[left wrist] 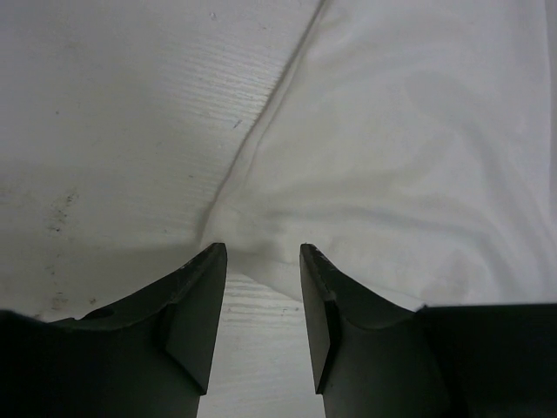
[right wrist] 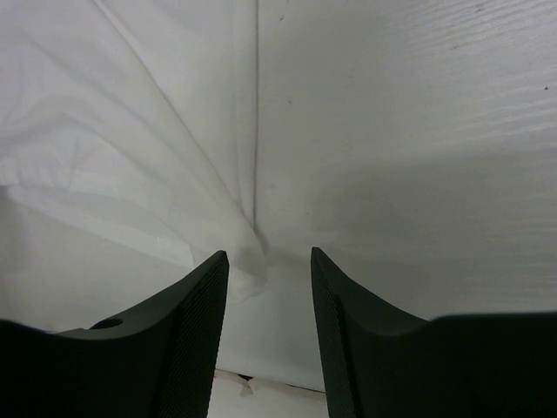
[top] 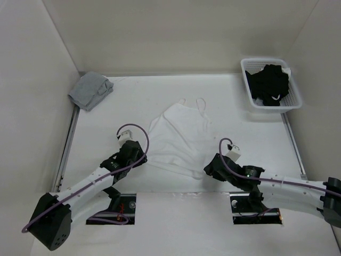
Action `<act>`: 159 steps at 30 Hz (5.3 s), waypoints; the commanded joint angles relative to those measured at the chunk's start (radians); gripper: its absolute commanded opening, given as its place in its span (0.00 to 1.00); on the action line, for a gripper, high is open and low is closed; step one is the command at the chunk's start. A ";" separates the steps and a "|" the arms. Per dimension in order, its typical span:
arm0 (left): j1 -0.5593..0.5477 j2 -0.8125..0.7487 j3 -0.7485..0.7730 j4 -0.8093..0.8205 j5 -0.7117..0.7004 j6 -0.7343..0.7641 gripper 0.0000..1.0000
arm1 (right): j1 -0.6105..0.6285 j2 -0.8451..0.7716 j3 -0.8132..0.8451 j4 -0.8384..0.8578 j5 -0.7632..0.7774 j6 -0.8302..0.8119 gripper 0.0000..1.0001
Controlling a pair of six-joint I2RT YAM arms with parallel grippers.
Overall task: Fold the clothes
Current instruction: Flatten the tank top out
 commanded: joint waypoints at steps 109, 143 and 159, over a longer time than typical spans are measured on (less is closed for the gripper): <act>-0.005 -0.097 0.612 0.140 -0.009 0.056 0.08 | -0.194 0.054 0.957 -0.127 0.094 -0.838 0.00; 0.052 -0.195 0.243 0.117 -0.080 0.035 0.28 | 0.086 0.286 0.546 0.226 0.019 -0.920 0.01; -0.221 0.493 0.437 0.366 -0.388 0.238 0.29 | 0.152 0.327 0.153 0.494 0.044 -0.584 0.29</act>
